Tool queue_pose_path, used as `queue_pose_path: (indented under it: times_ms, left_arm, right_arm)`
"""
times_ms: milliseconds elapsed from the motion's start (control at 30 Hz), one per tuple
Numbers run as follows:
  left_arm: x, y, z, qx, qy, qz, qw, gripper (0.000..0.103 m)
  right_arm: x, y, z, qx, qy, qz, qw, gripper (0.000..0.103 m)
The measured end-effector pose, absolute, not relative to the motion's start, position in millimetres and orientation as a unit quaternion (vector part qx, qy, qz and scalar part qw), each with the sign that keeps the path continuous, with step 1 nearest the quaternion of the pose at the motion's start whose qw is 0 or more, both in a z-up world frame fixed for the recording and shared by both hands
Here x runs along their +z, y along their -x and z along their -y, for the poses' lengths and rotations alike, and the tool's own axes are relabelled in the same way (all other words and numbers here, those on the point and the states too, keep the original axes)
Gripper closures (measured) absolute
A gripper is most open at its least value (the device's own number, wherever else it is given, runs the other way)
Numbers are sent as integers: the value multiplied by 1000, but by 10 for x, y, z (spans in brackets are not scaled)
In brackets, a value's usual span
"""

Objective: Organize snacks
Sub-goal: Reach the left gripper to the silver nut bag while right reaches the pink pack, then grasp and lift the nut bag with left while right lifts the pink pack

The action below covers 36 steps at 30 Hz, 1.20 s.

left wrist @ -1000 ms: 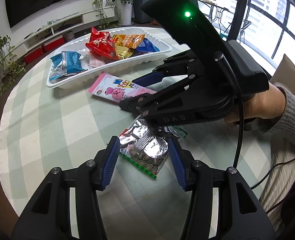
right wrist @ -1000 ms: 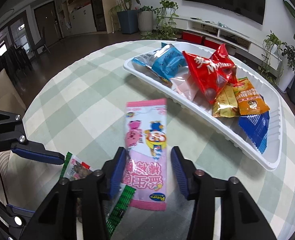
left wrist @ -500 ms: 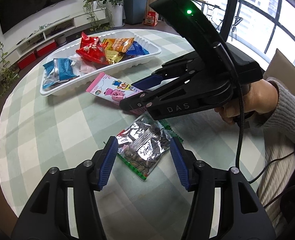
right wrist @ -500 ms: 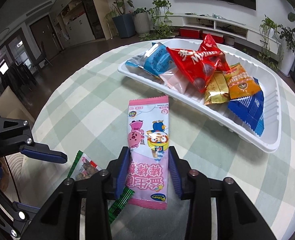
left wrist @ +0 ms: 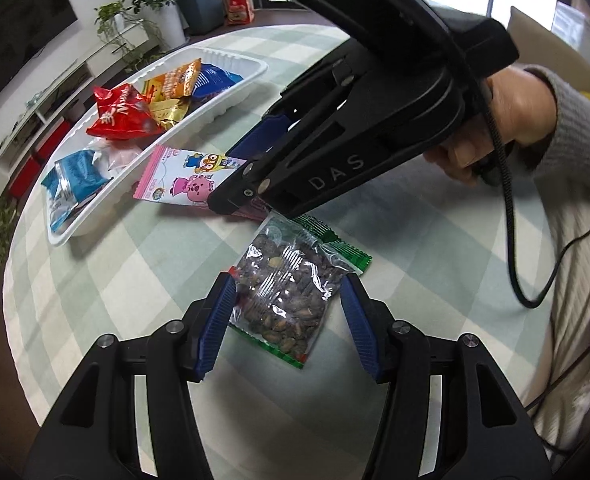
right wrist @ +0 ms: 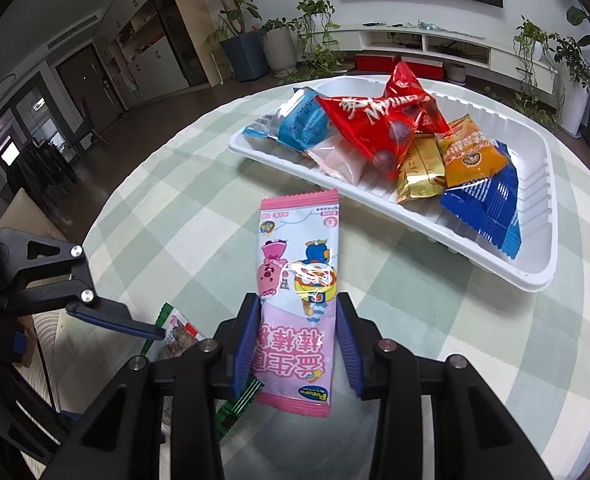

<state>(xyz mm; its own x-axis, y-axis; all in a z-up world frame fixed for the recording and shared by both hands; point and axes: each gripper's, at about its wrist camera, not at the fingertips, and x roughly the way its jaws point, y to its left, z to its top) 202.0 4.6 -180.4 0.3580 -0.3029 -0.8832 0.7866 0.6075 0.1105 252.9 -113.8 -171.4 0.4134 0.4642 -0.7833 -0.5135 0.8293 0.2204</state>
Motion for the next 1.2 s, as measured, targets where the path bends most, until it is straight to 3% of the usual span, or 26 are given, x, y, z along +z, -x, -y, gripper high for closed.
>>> queue_pose_path:
  times_ms: [133,200,367,467,533,833,1200]
  left_arm:
    - [-1866,-2091,38,-361,-299,-449,761,49]
    - [-1901,-2140,70,-363,-309,-448,757,43]
    - [-1936,-2315,24,-375,-262,-463,759,40]
    - [-1956,-2351,-29,-381,-234,-464,764,42]
    - [-1954,-2356,-44,-378,-227,-459,771,51]
    - [-1876,-2346,-102,-349,-188,-466,791,70]
    - [-1791,-2257,-206,-331,-140,-476,803,71]
  right_arm:
    - [-1712,-2538,1157,292,25,-458,839,62]
    - [-1716,-2540,1164,292,22,-459,839,62]
    - [-1721,-2543,1169,293,19,-460,838,62]
    - [-1719,-2546,1173,293,17,-461,838,62]
    - [-1718,-2550,1187,293,13,-462,837,62]
    - [-1709,-2555,1226,292,4,-463,837,62]
    - [-1683,-2557,1280,293,-11,-463,837,62]
